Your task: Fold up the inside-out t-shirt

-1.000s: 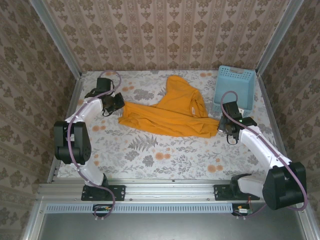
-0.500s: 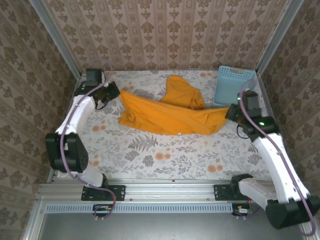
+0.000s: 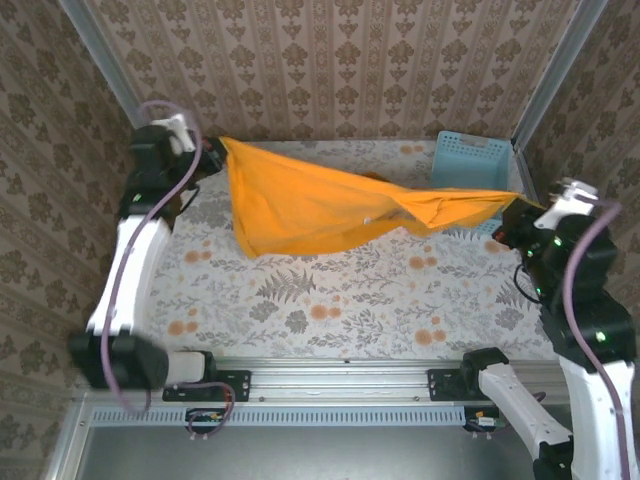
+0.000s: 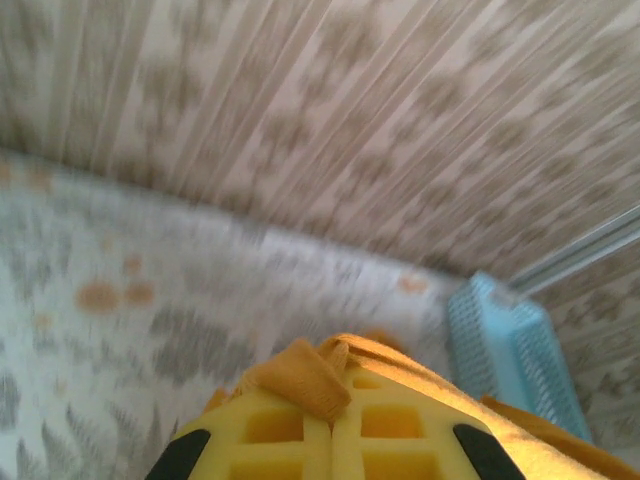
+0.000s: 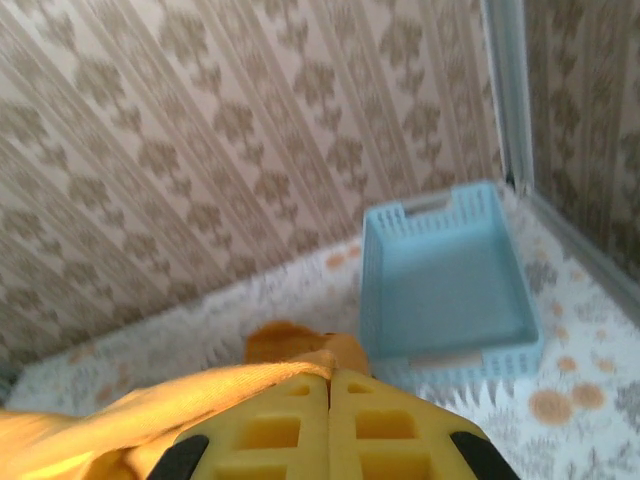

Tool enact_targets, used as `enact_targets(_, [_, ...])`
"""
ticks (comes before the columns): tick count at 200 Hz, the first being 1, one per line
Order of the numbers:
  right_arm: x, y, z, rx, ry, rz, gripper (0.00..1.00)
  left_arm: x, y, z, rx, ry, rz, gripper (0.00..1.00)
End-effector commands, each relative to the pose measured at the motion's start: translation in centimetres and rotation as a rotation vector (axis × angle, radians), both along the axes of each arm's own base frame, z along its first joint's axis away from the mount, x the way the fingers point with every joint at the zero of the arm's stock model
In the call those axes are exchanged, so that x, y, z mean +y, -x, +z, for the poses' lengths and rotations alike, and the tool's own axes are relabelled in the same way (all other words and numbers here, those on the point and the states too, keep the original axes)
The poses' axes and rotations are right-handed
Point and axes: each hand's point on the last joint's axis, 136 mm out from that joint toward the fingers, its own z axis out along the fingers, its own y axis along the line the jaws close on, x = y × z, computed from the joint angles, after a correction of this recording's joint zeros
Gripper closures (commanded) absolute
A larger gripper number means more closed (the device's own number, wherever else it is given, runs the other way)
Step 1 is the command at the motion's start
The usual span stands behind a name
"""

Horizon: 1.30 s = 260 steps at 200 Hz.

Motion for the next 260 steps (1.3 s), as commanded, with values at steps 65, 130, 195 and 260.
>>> enact_targets(65, [1.3, -5.6, -10.4, 0.284, -0.021, 0.022, 1.0, -1.4, -3.6, -20.6, 0.576, -0.144, -0.083, 0.85])
enact_targets(130, [1.1, -5.9, -12.3, 0.341, -0.004, 0.012, 1.0, -1.8, -4.6, -21.3, 0.514, -0.153, -0.097, 0.61])
enact_targets(195, [0.3, -5.5, -14.4, 0.392, 0.017, -0.032, 1.0, -0.4, -2.8, -22.8, 0.503, -0.147, -0.045, 0.39])
enact_targets(260, [0.4, -5.1, -15.5, 0.415, 0.018, -0.027, 1.0, -3.1, -3.4, -21.8, 0.422, -0.125, -0.149, 0.4])
